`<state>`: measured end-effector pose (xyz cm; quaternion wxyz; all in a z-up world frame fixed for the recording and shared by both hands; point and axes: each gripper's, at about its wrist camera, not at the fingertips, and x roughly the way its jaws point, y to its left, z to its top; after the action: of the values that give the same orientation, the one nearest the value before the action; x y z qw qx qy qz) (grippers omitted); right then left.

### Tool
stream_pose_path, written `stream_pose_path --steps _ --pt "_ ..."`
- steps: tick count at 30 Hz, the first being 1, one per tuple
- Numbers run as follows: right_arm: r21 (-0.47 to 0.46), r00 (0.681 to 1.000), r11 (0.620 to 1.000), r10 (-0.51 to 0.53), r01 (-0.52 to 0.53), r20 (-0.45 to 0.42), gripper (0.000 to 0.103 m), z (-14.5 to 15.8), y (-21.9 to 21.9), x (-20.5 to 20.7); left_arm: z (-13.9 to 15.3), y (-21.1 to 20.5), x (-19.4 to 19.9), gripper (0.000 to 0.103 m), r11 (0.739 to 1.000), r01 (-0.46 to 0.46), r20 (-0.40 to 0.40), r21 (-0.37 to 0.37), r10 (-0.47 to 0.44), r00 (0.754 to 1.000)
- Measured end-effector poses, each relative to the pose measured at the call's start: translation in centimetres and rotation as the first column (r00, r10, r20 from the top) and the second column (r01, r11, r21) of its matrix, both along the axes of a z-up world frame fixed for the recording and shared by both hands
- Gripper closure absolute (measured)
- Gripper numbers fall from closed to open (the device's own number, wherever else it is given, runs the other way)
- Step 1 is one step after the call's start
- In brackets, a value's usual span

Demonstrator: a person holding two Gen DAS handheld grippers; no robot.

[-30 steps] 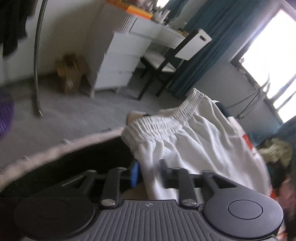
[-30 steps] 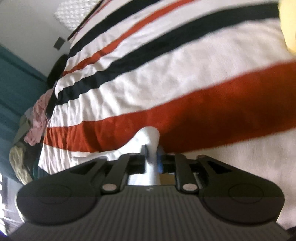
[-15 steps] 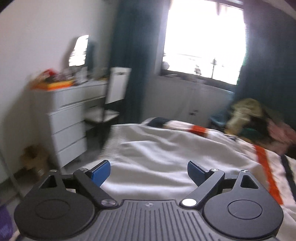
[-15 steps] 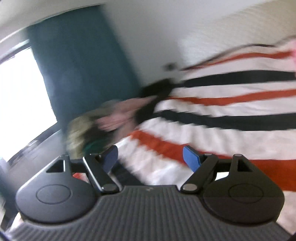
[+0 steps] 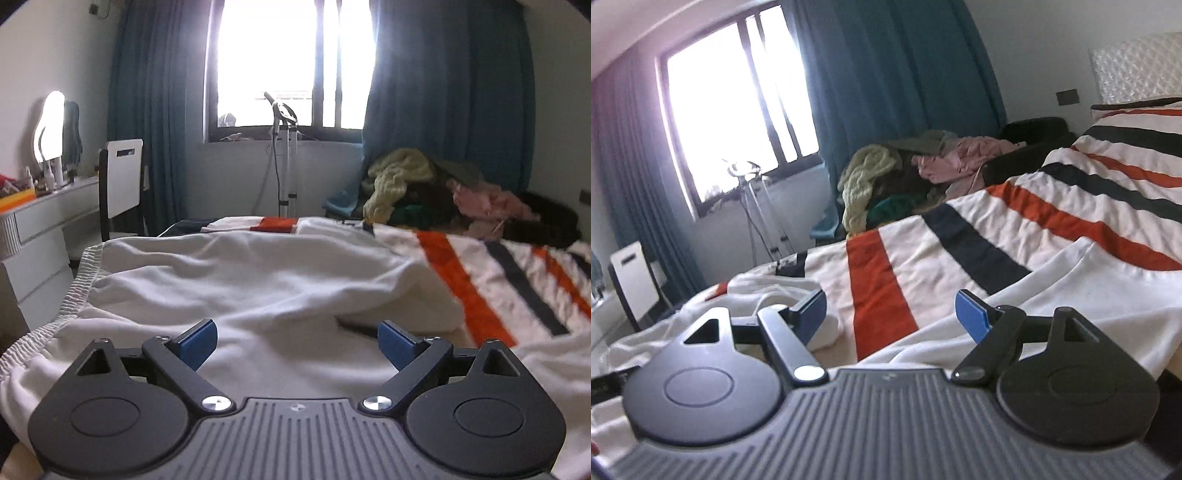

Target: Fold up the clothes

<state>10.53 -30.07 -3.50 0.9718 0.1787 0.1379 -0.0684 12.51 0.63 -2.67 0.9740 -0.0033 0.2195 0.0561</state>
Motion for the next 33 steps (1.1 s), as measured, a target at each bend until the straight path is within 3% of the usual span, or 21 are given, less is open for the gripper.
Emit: stream_pose_path --steps 20,33 --pt "-0.064 0.999 0.998 0.002 -0.004 -0.035 0.024 -0.6 2.2 0.3 -0.5 1.2 -2.9 0.008 1.000 -0.005 0.010 0.006 0.005 1.000" --pt "-0.019 0.999 1.000 0.001 -0.002 -0.038 0.024 0.1 1.3 0.2 -1.9 -0.3 -2.4 0.008 0.995 0.001 -0.025 0.095 0.001 1.000"
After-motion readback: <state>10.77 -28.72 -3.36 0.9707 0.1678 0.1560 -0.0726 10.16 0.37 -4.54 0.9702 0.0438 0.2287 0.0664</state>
